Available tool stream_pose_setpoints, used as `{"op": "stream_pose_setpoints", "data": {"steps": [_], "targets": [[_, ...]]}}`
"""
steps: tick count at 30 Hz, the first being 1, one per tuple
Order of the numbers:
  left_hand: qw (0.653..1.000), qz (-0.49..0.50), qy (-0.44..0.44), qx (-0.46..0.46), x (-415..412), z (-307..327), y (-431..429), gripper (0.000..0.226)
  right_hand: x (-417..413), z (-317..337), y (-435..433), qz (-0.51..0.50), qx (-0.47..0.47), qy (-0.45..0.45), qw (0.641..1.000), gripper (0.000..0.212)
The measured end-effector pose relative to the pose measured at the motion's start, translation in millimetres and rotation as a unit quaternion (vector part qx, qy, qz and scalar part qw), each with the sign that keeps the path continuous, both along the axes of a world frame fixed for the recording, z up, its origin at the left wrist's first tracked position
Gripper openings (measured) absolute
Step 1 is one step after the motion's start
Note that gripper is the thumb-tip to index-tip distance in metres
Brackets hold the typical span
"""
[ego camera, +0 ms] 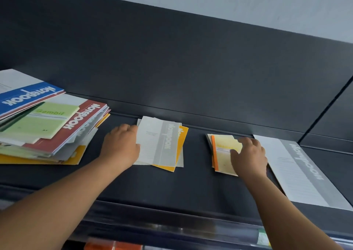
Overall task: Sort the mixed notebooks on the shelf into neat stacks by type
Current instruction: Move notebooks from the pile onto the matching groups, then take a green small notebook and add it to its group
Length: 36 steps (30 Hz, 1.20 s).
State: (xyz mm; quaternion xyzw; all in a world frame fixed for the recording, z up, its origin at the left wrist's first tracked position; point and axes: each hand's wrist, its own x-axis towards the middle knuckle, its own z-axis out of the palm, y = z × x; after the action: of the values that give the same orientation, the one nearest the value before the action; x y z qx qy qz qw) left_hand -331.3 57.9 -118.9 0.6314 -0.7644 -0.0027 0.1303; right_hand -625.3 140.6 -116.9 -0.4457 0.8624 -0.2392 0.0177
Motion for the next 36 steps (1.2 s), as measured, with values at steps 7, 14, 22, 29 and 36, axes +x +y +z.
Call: {"op": "stream_pose_setpoints", "data": {"steps": [7, 14, 22, 29, 36], "targets": [[0.998, 0.024, -0.002, -0.049, 51.7, 22.2, 6.9, 0.056, 103.8, 20.3, -39.7, 0.191, -0.064, -0.027, 0.979, 0.043], [0.994, 0.086, -0.024, -0.056, 135.1, 28.6, 8.1, 0.057, 217.2, 18.3, -69.2, 0.339, -0.02, -0.04, 0.94, 0.05], [0.993, 0.105, -0.031, 0.047, 211.3, 18.2, -6.3, 0.074, 313.4, 16.2, -97.1, 0.386, 0.023, -0.168, 0.907, 0.038], [0.996, 0.045, -0.031, 0.068, 212.2, 8.7, -8.5, 0.079, 341.6, 2.6, -120.7, 0.307, 0.045, -0.298, 0.903, 0.043], [0.992, 0.043, -0.031, 0.112, 221.5, 9.0, -17.3, 0.082, 346.3, -1.4, -128.0, 0.189, 0.068, -0.535, 0.821, 0.027]]}}
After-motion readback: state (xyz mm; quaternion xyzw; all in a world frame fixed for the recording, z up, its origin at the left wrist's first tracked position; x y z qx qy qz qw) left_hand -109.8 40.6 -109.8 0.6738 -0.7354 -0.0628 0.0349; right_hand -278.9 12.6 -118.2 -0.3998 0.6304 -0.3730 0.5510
